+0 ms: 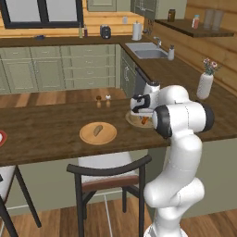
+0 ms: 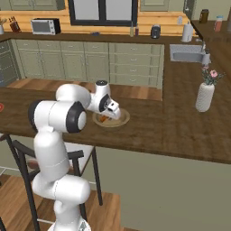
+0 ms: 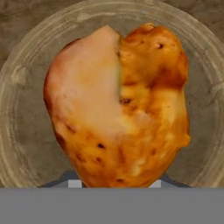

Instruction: Pick the chicken drumstick and sweet potato from their plates and place them in the bowl. Then put the bowl in the fridge.

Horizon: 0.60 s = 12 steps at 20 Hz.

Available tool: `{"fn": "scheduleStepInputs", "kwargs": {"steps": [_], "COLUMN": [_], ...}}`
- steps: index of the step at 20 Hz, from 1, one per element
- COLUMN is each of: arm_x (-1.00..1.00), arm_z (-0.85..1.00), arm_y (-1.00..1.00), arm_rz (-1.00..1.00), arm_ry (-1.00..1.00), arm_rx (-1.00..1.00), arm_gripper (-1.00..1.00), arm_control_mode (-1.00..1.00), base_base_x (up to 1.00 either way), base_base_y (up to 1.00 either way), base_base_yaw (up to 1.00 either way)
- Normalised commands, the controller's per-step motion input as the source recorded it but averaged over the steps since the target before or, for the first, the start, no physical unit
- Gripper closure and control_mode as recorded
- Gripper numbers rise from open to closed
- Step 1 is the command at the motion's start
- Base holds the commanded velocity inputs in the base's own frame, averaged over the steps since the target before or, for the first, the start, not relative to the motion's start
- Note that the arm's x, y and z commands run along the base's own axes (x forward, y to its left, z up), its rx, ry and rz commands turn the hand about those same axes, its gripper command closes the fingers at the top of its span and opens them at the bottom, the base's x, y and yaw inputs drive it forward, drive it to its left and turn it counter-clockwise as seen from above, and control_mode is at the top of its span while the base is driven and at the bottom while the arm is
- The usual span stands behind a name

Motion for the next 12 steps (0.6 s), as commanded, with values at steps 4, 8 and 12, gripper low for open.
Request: {"fn": "scheduleStepInputs", "kwargs": {"steps": [4,8,12], "arm_x": [0.0,0.03,0.19], "arm_z": [-0.45,-0.11,-0.02], "arm_y": [0.0,-0.03,0.0], "arm_rz": [0.0,0.0,0.01], "arm_ry": [0.0,0.0,0.0], "arm_rx": [0.0,0.0,0.0], "arm_gripper": [-1.0,-1.0,-1.0], "arm_control_mode": [-1.0,-1.0,-1.0], "base_base_x": [0.0,0.0,0.0], "base_base_y": [0.0,0.0,0.0], "base_base_yaw": [0.0,0.0,0.0]}}
